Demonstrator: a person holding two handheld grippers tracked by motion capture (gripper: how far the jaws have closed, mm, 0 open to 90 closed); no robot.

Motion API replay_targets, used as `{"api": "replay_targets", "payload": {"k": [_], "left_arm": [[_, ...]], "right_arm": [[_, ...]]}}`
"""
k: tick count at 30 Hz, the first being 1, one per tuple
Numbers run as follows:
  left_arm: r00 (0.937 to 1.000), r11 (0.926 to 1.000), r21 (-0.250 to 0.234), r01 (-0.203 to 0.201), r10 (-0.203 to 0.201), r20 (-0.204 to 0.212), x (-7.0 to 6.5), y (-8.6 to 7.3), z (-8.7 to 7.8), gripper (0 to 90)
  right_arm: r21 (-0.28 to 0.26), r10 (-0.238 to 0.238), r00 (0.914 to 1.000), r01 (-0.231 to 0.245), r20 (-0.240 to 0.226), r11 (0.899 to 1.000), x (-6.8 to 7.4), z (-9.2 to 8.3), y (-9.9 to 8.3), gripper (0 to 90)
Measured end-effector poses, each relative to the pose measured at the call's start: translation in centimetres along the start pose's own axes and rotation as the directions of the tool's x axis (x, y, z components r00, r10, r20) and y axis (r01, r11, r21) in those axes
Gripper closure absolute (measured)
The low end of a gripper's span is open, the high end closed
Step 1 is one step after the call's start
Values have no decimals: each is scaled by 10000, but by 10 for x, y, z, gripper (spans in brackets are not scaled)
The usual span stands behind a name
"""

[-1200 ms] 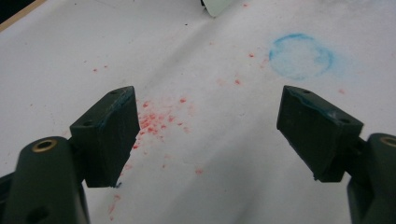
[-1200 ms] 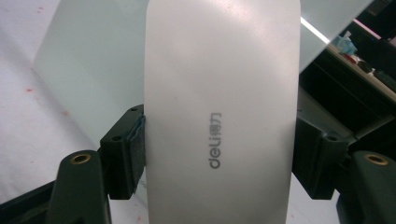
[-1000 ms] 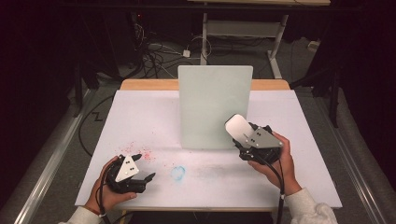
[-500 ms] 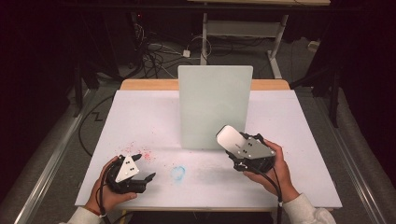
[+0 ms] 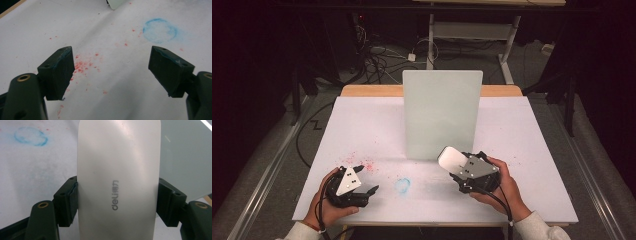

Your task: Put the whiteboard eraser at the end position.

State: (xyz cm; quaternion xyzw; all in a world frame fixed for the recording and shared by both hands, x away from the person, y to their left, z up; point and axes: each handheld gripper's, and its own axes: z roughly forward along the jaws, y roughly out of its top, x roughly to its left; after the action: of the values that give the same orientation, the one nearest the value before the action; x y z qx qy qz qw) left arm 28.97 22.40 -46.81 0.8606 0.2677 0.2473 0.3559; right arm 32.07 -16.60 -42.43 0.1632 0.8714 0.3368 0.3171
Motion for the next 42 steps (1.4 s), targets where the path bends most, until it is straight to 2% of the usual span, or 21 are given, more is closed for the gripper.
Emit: {"api": "replay_targets", "payload": {"k": [4, 11, 13, 14, 17, 20, 24, 27, 29, 30, 31, 32, 35, 40, 42], "left_arm": [[10000, 10000, 22, -43, 43, 15, -1, 0, 0, 200], [9999, 10000, 29, -86, 86, 64, -1, 1, 1, 200], [9999, 10000, 39, -82, 81, 76, -1, 1, 1, 200], [9999, 10000, 32, -82, 82, 77, -2, 1, 1, 200], [9999, 9999, 38, -121, 121, 88, -2, 1, 1, 200], [9999, 9999, 61, -114, 114, 99, -2, 0, 0, 200], [9999, 9999, 59, -91, 90, 120, -2, 0, 1, 200], [9999, 9999, 55, -101, 101, 137, -2, 0, 2, 200], [9998, 9999, 77, -130, 129, 127, -2, 1, 2, 200], [9998, 9999, 97, -136, 135, 139, -2, 1, 2, 200], [9998, 9998, 116, -144, 143, 150, -3, 1, 2, 200], [9998, 9998, 120, -155, 153, 156, -3, 1, 2, 200], [9997, 9998, 131, -155, 153, 175, -3, 1, 3, 200], [9997, 9997, 159, -171, 168, 202, -3, 0, 3, 199], [9997, 9998, 148, -154, 151, 205, -3, 0, 3, 199]], "right_arm": [[351, -184, 9990, 198, -409, 9992, 1, 3, -2, 309], [765, -471, 9911, 569, -1249, 9954, 6, 9, -3, 309], [919, -657, 9863, 802, -1511, 9925, 7, 10, -3, 309], [927, -539, 9869, 686, -1520, 9933, 9, 12, -3, 309], [1044, -593, 9822, 788, -1780, 9914, 11, 14, -3, 309], [1218, -700, 9740, 979, -2154, 9877, 13, 17, -2, 308], [1317, -1071, 9655, 1412, -2375, 9812, 18, 21, -1, 308], [1321, -1040, 9630, 1400, -2486, 9813, 20, 22, 0, 308], [1274, -1074, 9562, 1465, -2723, 9810, 21, 23, 1, 308], [1247, -1001, 9568, 1384, -2731, 9825, 22, 24, 2, 308], [1198, -1117, 9524, 1508, -2835, 9813, 22, 25, 3, 308], [1166, -1080, 9518, 1466, -2870, 9823, 24, 26, 4, 308], [1148, -1220, 9372, 1675, -3269, 9792, 29, 29, 6, 309], [1126, -1562, 9174, 2103, -3659, 9711, 37, 35, 10, 311], [1202, -1562, 9179, 2128, -3648, 9697, 39, 36, 10, 310]]}}
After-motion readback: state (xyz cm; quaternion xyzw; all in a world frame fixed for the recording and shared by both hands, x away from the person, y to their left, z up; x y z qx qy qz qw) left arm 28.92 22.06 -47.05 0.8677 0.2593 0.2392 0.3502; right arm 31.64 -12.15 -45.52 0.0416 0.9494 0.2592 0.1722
